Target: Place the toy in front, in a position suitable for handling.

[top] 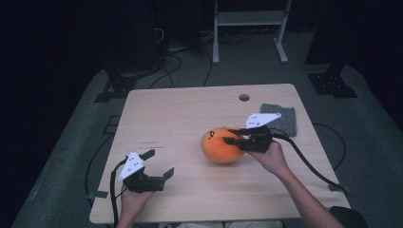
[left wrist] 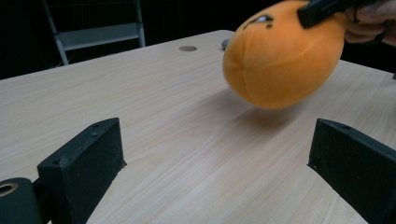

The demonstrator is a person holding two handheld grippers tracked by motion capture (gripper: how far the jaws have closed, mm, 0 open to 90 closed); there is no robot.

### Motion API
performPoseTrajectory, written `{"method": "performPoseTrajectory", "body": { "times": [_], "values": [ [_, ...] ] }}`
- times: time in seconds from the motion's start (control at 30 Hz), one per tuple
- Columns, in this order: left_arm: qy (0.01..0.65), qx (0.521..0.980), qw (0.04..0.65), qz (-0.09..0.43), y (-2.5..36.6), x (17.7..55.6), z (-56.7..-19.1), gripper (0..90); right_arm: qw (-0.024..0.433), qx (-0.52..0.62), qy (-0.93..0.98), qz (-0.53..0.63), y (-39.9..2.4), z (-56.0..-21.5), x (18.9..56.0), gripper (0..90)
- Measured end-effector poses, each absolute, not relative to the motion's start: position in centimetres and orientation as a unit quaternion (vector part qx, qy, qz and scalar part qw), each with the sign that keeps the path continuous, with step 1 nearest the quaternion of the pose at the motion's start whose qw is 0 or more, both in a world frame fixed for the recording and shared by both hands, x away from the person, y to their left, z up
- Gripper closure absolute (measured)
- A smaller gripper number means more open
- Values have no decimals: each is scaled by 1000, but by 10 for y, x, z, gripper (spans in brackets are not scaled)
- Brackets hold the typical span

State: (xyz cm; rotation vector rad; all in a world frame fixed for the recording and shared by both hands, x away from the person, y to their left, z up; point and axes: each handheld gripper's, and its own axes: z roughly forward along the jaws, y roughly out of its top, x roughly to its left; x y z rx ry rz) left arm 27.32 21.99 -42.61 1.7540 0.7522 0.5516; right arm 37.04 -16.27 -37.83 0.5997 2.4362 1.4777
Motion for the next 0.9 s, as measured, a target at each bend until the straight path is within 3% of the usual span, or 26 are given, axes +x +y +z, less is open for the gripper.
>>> {"method": "performPoseTrajectory", "body": {
  "times": [0.3,0.57,0.9],
  "values": [
    [315,740,547,232,219,273,-426,27,103,204,847,480,-147,-406,373,617],
    [312,742,547,231,218,273,-426,27,106,204,843,486,-148,-405,370,479],
    [309,744,546,230,215,273,-427,27,120,204,840,487,-170,-396,360,418]
  ]
}}
